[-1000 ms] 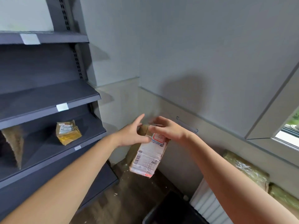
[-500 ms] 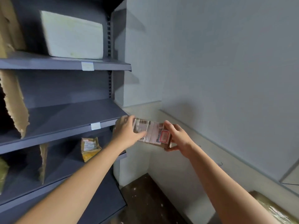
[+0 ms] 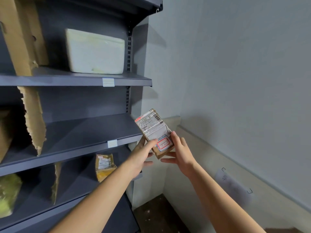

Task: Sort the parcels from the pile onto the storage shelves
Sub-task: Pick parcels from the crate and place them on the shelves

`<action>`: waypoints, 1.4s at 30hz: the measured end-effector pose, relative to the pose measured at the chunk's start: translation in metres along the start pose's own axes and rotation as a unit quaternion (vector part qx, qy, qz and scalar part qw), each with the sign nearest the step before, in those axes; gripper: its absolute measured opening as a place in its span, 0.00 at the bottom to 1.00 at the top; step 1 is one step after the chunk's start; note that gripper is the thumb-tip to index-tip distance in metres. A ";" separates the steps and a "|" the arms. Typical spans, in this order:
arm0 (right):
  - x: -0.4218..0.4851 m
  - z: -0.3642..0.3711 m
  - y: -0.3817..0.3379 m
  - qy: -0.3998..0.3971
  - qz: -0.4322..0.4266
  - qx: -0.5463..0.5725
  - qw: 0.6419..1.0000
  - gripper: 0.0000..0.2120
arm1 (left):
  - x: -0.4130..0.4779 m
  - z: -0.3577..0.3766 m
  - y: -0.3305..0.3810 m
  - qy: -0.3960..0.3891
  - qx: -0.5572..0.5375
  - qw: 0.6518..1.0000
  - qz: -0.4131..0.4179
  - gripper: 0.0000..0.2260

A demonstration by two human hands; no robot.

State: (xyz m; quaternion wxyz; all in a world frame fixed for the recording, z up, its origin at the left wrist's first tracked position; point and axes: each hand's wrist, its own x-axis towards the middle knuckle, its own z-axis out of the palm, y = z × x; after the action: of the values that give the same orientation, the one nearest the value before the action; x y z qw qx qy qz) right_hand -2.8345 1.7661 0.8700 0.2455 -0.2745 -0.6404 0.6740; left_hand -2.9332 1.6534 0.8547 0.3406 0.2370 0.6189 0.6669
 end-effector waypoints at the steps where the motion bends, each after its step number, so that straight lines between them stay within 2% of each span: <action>1: 0.002 -0.002 0.000 -0.009 0.003 -0.010 1.000 0.23 | -0.001 0.001 -0.001 -0.001 -0.003 1.000 0.005 0.17; 4: 0.013 -0.010 0.003 -0.039 0.013 -0.046 0.998 0.23 | -0.006 0.008 -0.004 0.011 -0.004 1.000 0.027 0.17; 7: 0.024 -0.014 0.016 -0.062 0.025 -0.074 0.995 0.32 | -0.011 0.011 -0.011 0.024 0.006 0.999 0.031 0.23; 9: 0.028 -0.014 0.027 -0.074 0.040 -0.083 0.993 0.35 | -0.014 0.014 -0.019 0.058 0.002 0.998 0.020 0.22; 13: 0.035 -0.007 0.046 -0.083 0.070 -0.076 0.991 0.29 | -0.018 0.018 -0.037 0.126 -0.015 0.992 0.012 0.17; 17: 0.039 0.005 0.061 -0.092 0.103 -0.057 0.989 0.26 | -0.023 0.021 -0.046 0.184 -0.010 0.983 0.007 0.19; 22: 0.041 0.017 0.069 -0.108 0.119 -0.031 0.986 0.27 | -0.026 0.018 -0.052 0.202 -0.023 0.979 0.009 0.17; 26: 0.046 0.027 0.068 -0.098 0.116 -0.037 0.988 0.27 | -0.023 0.007 -0.049 0.186 -0.038 0.982 0.007 0.11; 30: 0.054 0.033 0.066 -0.092 0.111 -0.073 0.987 0.28 | -0.014 -0.007 -0.042 0.187 -0.030 0.982 0.000 0.10; 36: 0.056 0.048 0.041 -0.106 0.050 -0.065 0.991 0.15 | -0.006 -0.026 -0.031 0.199 -0.035 0.979 0.011 0.18; 42: 0.048 0.071 0.020 -0.137 -0.024 -0.065 0.988 0.12 | -0.019 -0.044 -0.012 0.220 -0.016 0.975 0.040 0.14</action>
State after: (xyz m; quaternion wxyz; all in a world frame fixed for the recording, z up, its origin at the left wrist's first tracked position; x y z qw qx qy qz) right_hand -2.9171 1.7458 0.8491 0.1536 -0.1793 -0.7169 0.6560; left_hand -2.9512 1.6107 0.8391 0.1732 0.1033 0.6580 0.7255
